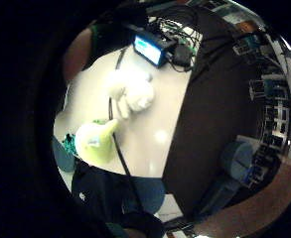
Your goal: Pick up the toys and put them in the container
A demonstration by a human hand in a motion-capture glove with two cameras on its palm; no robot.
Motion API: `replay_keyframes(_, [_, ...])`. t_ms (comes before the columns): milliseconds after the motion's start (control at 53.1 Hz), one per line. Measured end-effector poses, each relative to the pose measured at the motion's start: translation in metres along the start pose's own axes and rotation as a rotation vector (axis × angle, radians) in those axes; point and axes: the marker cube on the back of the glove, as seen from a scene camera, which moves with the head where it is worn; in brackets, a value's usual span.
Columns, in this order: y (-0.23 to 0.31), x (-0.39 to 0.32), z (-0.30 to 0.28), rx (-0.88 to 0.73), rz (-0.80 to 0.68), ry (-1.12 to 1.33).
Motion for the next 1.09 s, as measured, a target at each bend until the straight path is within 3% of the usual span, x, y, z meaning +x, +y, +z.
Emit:
replay_keyframes(395, [-0.01, 0.009, 0.011, 0.004, 0.015, -0.076])
replay_keyframes(621, [-0.045, 0.032, 0.069, 0.05, 0.032, -0.099])
replay_keyframes(828, [-0.075, 0.045, 0.149, -0.128, 0.122, -0.041])
replay_keyframes(1092, [-0.095, 0.052, 0.159, -0.113, 0.067, 0.028])
